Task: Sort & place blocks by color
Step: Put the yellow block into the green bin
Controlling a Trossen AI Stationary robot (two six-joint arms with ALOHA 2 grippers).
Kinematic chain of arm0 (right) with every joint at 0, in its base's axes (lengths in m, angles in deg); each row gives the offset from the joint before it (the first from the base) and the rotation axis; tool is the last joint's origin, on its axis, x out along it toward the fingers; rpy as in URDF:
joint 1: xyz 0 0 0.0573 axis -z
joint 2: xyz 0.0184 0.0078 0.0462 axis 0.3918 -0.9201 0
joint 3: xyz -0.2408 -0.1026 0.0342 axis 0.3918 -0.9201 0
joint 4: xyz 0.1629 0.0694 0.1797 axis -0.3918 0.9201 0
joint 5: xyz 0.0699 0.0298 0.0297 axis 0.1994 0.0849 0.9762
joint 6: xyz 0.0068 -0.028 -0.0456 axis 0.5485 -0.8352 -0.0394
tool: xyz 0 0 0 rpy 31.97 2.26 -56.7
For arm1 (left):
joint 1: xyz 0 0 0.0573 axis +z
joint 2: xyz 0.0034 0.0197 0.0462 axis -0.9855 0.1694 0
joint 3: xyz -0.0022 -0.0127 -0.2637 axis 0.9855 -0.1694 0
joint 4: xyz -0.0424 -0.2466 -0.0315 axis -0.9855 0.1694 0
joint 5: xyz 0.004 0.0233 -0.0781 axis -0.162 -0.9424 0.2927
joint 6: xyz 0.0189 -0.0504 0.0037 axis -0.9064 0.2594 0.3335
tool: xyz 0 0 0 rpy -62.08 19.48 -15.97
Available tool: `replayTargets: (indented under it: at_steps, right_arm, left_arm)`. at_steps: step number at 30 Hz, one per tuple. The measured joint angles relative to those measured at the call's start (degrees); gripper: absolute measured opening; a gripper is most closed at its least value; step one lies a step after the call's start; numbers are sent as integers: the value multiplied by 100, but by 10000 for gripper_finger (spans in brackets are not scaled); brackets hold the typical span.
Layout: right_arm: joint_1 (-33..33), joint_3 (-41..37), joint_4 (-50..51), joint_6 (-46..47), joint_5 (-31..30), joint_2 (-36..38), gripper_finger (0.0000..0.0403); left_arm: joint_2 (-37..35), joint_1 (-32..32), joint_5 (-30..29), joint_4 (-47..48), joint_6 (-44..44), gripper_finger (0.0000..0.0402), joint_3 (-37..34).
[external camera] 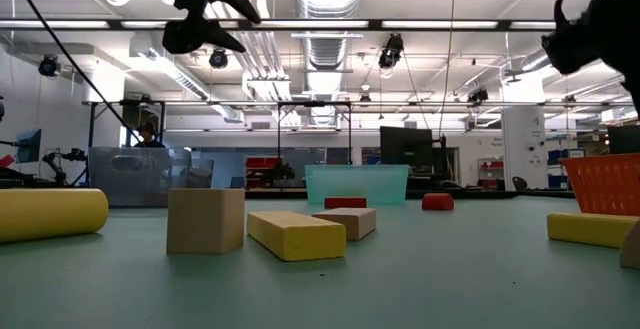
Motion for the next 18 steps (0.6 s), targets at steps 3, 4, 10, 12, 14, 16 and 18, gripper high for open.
replayTargets:
  at_steps: [3, 4, 10, 12, 14, 16, 18]
  right_arm:
    - [0, 322, -3, -2, -53, 0, 191]
    - [0, 422, -9, 0, -174, 0, 190]
    - [15, 973, -55, 383, -1193, 0, 179]
    - [15, 1127, -59, 413, -1581, 0, 178]
    - [15, 1246, -70, 467, -2072, 0, 178]
    - [15, 1337, -110, 459, -2515, 0, 178]
    - [17, 1428, -197, 296, -2806, -1, 178]
  left_arm:
    - [0, -60, 63, 0, 120, 228, 0]
    - [0, -72, 67, 0, 128, 228, 0]
    - [0, -91, 134, 0, 111, 228, 0]
    - [0, -91, 140, 4, 111, 228, 10]
    - [0, -91, 145, -7, 116, 228, 38]
    - [-2, -102, 184, -9, 160, 228, 59]
    - [-2, -149, 290, -24, 323, 228, 77]
